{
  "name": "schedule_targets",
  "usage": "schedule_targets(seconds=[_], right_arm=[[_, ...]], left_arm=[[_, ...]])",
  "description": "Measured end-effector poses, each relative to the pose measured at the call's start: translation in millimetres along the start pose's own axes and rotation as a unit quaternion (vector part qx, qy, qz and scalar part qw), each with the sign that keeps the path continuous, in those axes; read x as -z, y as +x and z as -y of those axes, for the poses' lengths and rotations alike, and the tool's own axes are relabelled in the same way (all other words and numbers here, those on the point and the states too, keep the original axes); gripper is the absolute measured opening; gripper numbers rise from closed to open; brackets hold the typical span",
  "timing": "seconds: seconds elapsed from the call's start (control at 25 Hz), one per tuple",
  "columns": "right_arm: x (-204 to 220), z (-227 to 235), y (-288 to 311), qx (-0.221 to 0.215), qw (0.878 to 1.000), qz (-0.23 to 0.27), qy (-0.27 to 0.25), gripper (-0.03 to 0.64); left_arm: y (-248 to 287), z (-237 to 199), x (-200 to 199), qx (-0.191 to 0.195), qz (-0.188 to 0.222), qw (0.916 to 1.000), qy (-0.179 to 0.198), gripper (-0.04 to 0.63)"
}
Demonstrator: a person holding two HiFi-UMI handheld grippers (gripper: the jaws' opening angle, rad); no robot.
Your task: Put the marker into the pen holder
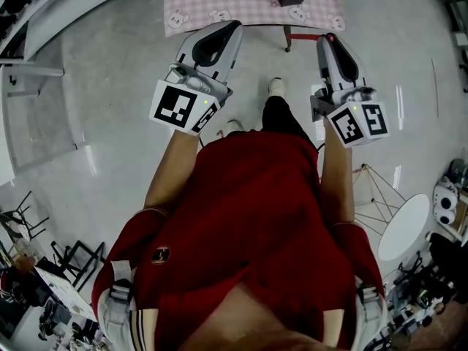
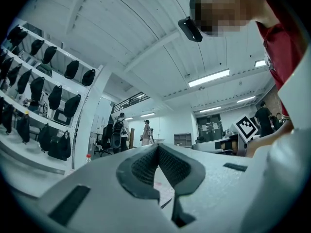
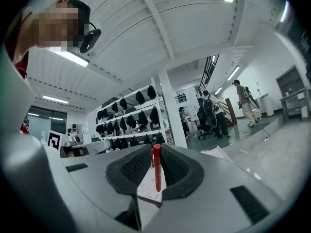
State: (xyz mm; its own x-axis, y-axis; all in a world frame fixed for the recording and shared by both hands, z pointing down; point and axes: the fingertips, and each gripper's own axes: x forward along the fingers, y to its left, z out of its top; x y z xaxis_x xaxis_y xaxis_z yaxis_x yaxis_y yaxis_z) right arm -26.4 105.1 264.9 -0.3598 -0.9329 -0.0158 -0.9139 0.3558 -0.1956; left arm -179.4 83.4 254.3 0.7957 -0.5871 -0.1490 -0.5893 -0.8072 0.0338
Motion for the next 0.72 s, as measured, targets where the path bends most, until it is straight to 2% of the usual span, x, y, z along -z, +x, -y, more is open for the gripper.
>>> schedule_targets(seconds=[0.36, 0.72], right_arm=[[3, 78, 55, -0.022, 1.0, -0.007, -0.01, 0.06], [-4, 157, 104, -0.058, 0.998, -0.019, -0.025, 0.06]], left_arm=[[76, -31, 27, -0.026, -0.021, 0.9994, 0.014, 0.006], [155, -55, 49, -0.073, -0.036, 0.9966, 0.017, 0.006]])
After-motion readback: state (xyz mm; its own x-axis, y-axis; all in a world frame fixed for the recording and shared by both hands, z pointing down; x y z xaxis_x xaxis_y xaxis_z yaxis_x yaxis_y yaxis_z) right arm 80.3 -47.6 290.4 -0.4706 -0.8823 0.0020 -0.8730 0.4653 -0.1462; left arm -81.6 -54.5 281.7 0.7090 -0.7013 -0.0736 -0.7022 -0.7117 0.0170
